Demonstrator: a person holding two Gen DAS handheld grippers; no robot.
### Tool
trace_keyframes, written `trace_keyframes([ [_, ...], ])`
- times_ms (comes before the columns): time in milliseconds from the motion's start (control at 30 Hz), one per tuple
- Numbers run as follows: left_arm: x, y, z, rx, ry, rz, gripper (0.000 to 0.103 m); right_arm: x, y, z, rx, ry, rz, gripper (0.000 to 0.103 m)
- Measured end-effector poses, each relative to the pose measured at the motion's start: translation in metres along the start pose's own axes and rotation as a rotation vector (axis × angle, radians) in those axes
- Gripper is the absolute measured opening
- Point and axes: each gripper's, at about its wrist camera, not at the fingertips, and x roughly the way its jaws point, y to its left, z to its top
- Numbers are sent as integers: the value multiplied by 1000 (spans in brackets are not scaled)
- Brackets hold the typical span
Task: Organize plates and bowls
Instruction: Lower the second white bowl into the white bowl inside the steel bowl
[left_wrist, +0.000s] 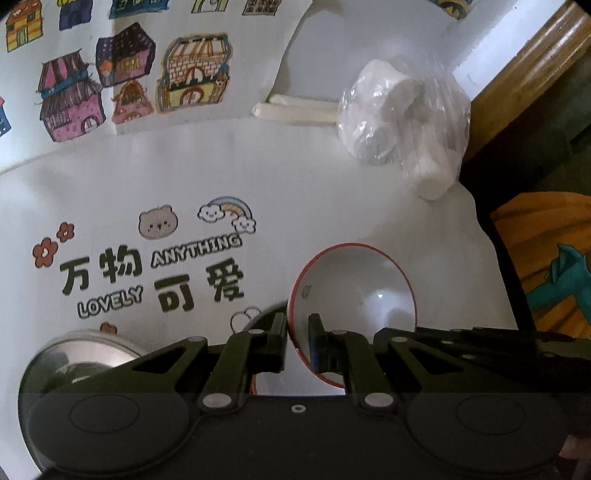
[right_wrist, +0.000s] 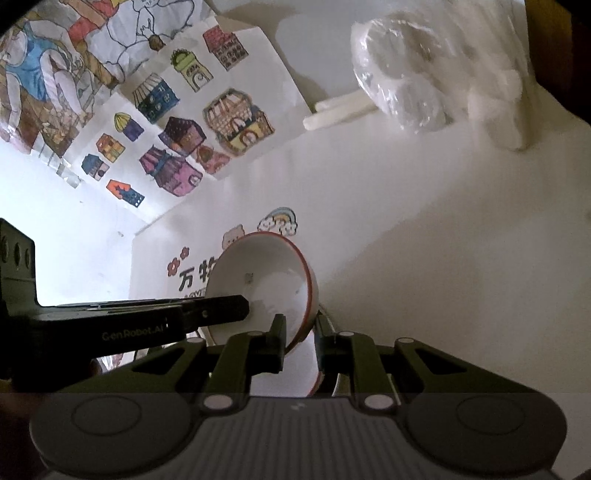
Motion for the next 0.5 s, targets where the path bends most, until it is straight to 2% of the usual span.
trace_keyframes([
  [500, 2, 6, -27, 49, 90, 17, 12, 7, 2, -34, 68, 44, -7, 18],
])
